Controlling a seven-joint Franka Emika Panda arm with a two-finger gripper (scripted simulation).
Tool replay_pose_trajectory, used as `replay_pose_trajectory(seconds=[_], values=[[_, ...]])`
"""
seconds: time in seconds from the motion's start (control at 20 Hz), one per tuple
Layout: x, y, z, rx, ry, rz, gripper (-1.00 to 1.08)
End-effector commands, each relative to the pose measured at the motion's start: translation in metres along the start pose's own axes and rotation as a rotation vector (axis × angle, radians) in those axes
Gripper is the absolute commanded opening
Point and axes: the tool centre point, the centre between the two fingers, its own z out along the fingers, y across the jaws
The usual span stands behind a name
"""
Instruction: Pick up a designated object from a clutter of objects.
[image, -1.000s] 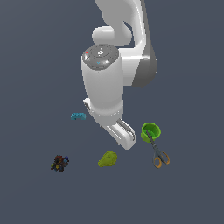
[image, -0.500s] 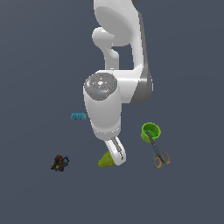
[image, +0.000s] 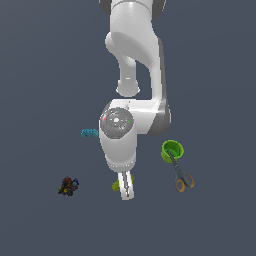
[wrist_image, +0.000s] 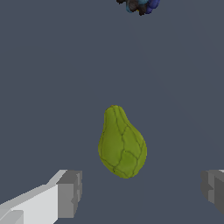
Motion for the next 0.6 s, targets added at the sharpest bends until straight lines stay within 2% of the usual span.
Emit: replay_pose_trajectory(seconds=[0.0,0.55], values=[[0.002,-0.002,0.01,-0.003,0.005,0.052,1.0],[0.006,-0.005,0.032,-0.009,0.018,0.163,1.0]])
